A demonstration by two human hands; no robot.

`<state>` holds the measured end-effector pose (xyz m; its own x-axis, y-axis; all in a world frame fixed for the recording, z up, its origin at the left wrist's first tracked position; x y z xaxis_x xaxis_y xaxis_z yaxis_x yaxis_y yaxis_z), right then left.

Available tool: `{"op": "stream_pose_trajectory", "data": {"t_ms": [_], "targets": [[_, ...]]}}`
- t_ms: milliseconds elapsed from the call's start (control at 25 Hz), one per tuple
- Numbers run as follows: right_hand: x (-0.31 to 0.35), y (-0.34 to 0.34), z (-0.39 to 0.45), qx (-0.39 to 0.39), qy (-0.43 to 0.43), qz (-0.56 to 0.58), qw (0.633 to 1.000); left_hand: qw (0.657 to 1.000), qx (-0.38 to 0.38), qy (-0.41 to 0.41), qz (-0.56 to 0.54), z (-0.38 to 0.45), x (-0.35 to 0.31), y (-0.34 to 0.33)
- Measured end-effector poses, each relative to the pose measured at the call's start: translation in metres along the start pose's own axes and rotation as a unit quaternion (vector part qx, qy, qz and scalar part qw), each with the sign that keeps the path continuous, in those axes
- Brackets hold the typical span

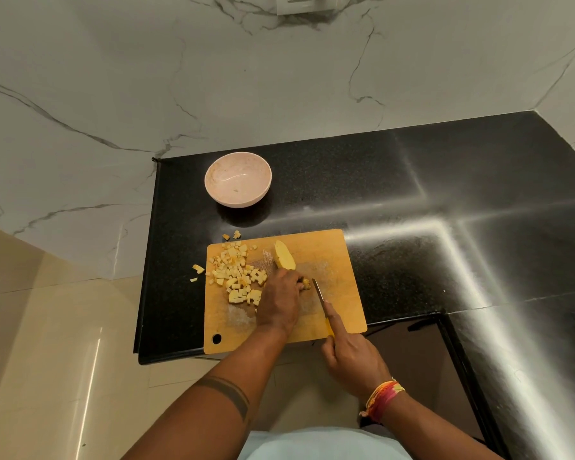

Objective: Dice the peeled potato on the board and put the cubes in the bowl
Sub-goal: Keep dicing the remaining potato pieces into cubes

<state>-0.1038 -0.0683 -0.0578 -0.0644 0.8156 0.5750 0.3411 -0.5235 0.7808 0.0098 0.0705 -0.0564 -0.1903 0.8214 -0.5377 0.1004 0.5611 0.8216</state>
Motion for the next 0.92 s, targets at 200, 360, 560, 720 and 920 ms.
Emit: {"op": "stream_pose_trajectory", "data": {"t_ms": [200,360,560,720,920], "targets": [[-0.001,-0.017,-0.006,0.038,0.012,-0.004,0.999,1.0,0.01,0.011,-0.016,0.002,0.002,-0.003],[0.005,-0.026,-0.004,0.049,0.021,0.002,0.999,0.999,0.015,0.01,-0.029,0.003,0.002,-0.003],[0.002,-0.023,-0.004,0.051,0.014,-0.015,0.998,1.0,0.005,-0.015,0.001,-0.005,0.0,-0.003],[0.001,-0.017,0.001,0.054,0.008,-0.019,0.998,1.0,0.004,-0.014,0.021,-0.006,-0.003,-0.006],[0.001,-0.009,0.002,0.035,0.01,-0.011,0.999,1.0,-0.001,-0.005,0.012,-0.004,-0.003,-0.007]]}}
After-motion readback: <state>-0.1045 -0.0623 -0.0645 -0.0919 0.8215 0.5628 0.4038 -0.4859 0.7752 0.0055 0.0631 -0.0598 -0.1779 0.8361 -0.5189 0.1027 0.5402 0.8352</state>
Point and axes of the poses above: each hand's wrist, its own z-axis towards the middle knuckle, its own y-axis out of the back of the hand, x = y × z, the point moved 8 cm from there along z, towards the middle knuckle, and after that the axes turned 11 degrees about y, right-handed, at the moved point
